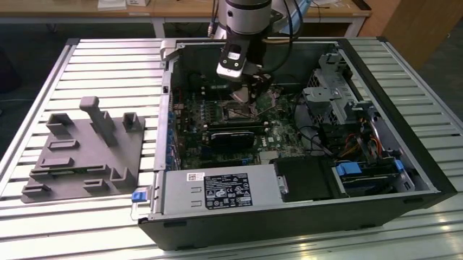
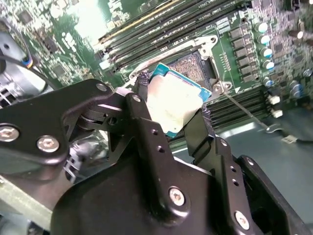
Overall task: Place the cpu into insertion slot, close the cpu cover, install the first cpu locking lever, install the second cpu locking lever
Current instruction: 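Place the cpu into insertion slot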
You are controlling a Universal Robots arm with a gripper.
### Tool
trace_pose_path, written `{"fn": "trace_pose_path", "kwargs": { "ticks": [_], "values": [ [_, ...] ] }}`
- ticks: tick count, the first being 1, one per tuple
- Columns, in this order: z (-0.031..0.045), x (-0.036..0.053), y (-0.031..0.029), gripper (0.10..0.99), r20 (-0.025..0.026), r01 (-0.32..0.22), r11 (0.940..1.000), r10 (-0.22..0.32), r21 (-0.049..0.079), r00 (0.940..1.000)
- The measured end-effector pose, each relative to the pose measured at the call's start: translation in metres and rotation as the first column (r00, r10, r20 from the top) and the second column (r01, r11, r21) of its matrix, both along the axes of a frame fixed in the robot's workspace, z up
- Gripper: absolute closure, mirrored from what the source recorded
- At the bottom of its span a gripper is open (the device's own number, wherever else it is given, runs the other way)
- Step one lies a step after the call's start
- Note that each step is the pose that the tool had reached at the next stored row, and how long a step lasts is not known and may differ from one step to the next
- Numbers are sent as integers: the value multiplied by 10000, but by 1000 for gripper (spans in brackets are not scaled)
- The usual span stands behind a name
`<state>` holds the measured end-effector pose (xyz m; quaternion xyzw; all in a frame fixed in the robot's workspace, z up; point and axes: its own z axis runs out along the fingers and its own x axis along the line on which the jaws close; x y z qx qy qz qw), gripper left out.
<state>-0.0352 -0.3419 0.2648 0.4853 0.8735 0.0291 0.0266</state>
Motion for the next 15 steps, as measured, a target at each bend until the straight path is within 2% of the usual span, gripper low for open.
{"fn": "trace_pose_path", "kwargs": {
  "ticks": [4, 7, 11, 15],
  "values": [
    [-1, 0, 0, 545, 1, 688, 9976, -688, -2, 9976],
    [-4, 0, 0, 545, 1, 1213, 9926, -1213, -2, 9926],
    [-10, 0, 0, 545, 0, 1929, 9812, -1929, -3, 9812],
    [-17, 0, 0, 545, 0, 2641, 9645, -2641, -2, 9645]
  ]
}}
